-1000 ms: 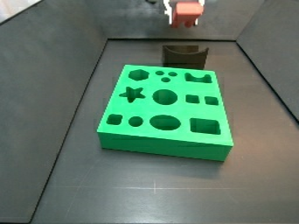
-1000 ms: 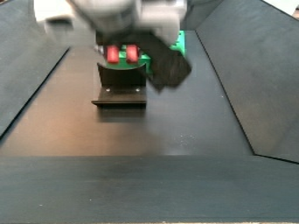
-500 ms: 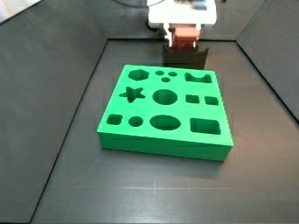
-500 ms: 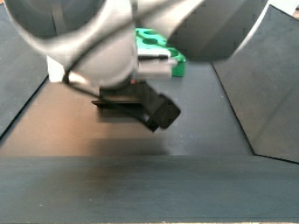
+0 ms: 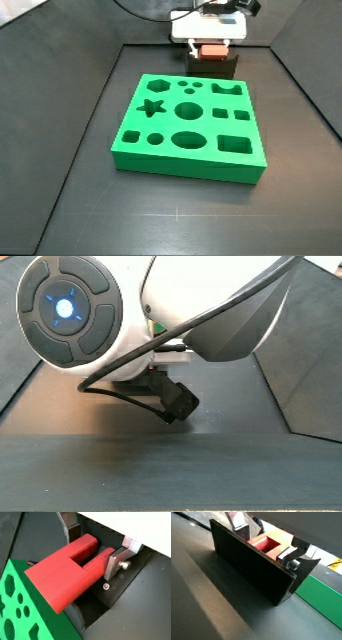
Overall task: Pick up the square-circle object. Move up. Place the square-circle object on the fixture. Regrasp the square-circle object. Move to above the board. Insert the square-circle object.
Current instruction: Place the square-circle object on the fixture, then regrasp the square-circle object.
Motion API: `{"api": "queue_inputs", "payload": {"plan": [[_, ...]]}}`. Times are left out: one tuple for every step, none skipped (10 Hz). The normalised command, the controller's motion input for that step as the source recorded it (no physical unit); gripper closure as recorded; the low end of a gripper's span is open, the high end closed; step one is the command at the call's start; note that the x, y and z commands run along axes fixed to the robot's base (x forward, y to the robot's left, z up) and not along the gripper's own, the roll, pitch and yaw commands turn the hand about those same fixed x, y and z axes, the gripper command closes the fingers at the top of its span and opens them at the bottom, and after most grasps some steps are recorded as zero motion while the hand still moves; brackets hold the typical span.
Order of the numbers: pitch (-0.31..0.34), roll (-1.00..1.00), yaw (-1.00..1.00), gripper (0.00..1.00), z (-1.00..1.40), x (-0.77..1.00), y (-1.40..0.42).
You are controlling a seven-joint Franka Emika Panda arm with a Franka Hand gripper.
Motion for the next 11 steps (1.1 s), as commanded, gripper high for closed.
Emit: {"api": "queue_inputs", "payload": {"plan": [[0.000,0.00,0.00,0.00,0.00,0.00,0.00],[-0.011,0.04,-0.04,0.00,1.00,0.00,0.00],[0.003,0.04,-0.02,0.00,1.00,-0.02,0.00],[0.008,0.05,-0.01,0.00,1.00,-0.03,-0.01],[0.014,0.07,0.00,0.00,1.00,-0.03,-0.01],[0.021,0.07,0.01,0.00,1.00,-0.04,-0.01],[0.046,0.06,0.01,0.00,0.88,-0.04,0.00],[0.054,0.05,0.01,0.00,0.77,-0.03,0.00],[0.073,0.05,0.00,0.00,0.54,-0.02,0.00],[0.081,0.04,0.00,0.00,0.36,-0.02,0.00],[0.083,1.00,0.01,0.00,1.00,-0.06,-0.90]]}}
